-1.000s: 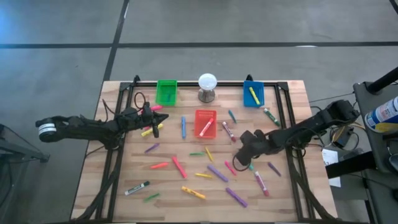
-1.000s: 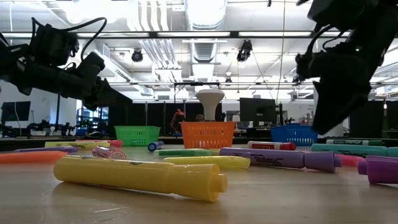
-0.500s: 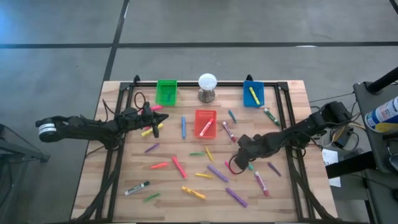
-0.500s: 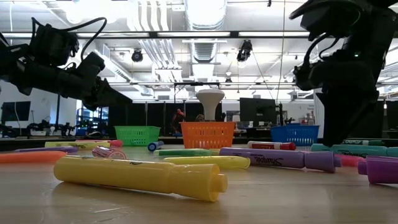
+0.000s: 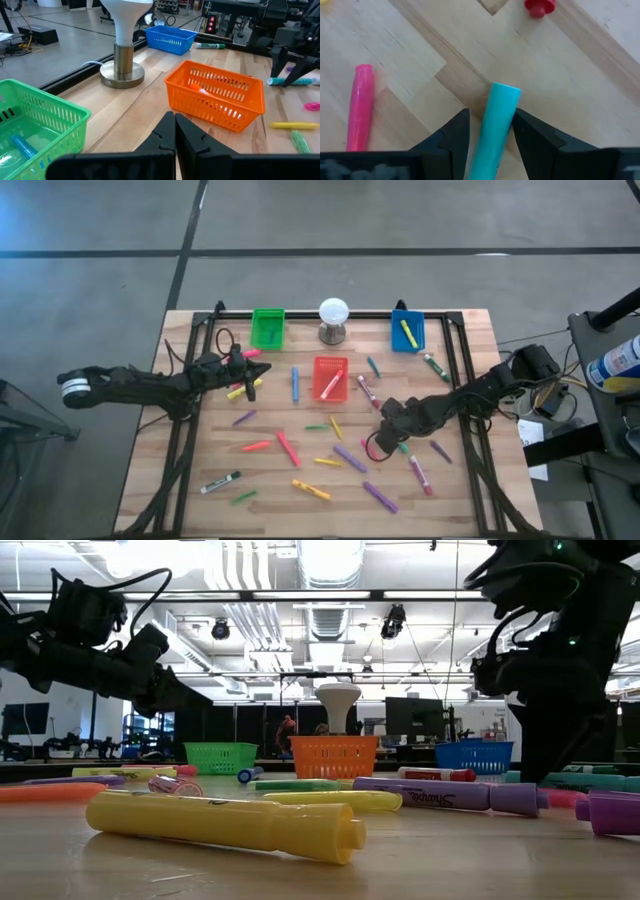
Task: Pick & Place Markers
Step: Put the light blue highlighter into the blue bin
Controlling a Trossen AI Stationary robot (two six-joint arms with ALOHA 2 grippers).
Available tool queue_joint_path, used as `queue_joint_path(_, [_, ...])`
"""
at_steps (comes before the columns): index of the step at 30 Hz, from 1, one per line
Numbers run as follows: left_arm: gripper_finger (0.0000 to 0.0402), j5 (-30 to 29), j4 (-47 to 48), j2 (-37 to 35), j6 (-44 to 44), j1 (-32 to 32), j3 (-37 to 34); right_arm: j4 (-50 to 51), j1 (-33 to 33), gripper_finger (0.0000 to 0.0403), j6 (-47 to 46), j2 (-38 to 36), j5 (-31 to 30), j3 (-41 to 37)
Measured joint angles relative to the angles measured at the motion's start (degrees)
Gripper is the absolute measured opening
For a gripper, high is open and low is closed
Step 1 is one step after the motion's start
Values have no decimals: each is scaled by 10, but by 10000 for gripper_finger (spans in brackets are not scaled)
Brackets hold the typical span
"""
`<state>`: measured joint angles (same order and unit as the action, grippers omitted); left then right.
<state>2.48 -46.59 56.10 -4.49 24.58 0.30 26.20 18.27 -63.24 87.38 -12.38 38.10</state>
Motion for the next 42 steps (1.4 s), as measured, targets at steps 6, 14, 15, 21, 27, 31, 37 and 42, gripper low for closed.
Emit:
queue_joint_path(6, [0,-1,-1,1,-3,0,0,4,0,114,7,2,0,-1])
queue_joint_path(14, [0,-2,0,1,-3,0,0,-2,-1,73,20,-17,-4,-4])
queue_joint_path(15, [0,-2,0,1,-3,0,0,-4,-1,72,19,-17,-4,-3])
queue_joint_path(21, [0,-2,0,1,-2,0,0,1,-4,76,38,-21,-11,18])
queue_joint_path(27, [0,-11,-1,1,2,0,0,7,-18,77,85,-27,-13,54])
queue_joint_path(31, [0,-11,-1,1,2,0,0,10,-40,77,125,-38,-13,74])
queue_joint_path(37, [0,-11,0,1,3,0,1,9,-93,77,187,-69,-13,93])
queue_joint_path(42, [0,-11,-1,2,12,0,1,10,-152,77,227,-95,-16,92])
